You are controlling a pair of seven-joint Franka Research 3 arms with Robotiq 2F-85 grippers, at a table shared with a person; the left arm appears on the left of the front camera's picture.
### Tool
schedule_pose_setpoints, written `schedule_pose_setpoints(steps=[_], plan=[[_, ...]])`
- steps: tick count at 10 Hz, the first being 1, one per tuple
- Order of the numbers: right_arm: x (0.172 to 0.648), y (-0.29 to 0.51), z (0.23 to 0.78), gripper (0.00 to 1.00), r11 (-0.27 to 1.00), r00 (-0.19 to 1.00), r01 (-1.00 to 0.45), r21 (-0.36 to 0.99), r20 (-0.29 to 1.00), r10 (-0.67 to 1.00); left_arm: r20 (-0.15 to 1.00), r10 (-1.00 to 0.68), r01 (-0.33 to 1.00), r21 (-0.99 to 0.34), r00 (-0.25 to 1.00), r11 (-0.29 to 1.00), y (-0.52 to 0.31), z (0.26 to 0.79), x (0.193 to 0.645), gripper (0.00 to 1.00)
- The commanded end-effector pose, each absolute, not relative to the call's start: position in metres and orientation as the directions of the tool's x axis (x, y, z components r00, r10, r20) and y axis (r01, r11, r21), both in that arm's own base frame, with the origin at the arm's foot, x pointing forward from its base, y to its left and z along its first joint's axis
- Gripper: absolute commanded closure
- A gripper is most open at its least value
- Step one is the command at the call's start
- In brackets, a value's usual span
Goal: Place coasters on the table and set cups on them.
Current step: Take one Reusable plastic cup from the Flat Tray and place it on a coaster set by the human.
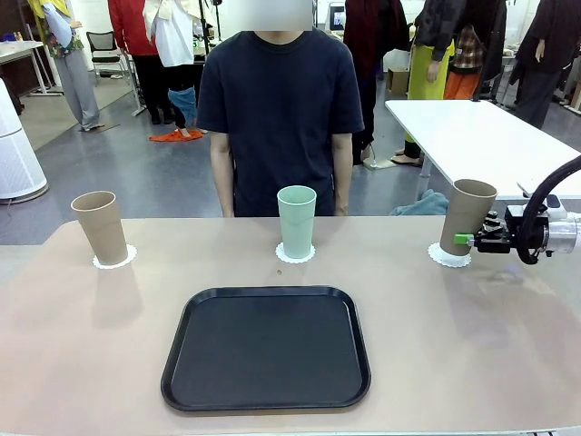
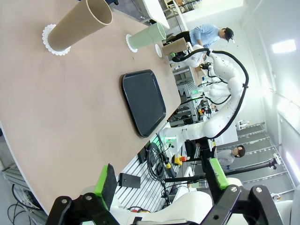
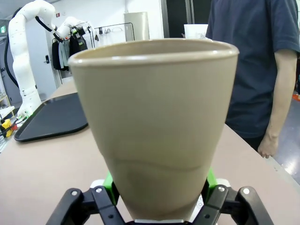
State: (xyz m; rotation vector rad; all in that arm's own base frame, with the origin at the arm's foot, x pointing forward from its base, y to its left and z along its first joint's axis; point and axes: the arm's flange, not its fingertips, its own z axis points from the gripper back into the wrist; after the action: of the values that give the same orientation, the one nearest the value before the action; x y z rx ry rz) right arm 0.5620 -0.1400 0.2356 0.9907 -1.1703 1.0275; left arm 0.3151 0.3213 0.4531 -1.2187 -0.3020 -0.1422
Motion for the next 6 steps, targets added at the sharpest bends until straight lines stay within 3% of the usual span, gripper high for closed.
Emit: schedule_pose_setpoints(steps=[1, 6], plan=[[0.573, -0.137, 0.225, 0.19, 0.273, 0.058, -0.962, 0.023, 0.991, 0.121, 0.307, 0.053, 0.272, -0.901, 0.950, 0.337, 0.322, 0.456, 0.313, 0.00], [0.581, -0.138, 0.214, 0.19, 0.282, 0.044, -0.960, 0.008, 0.992, 0.120, 0.307, 0.053, 0.272, -0.901, 0.950, 0.337, 0.322, 0.456, 0.313, 0.00]])
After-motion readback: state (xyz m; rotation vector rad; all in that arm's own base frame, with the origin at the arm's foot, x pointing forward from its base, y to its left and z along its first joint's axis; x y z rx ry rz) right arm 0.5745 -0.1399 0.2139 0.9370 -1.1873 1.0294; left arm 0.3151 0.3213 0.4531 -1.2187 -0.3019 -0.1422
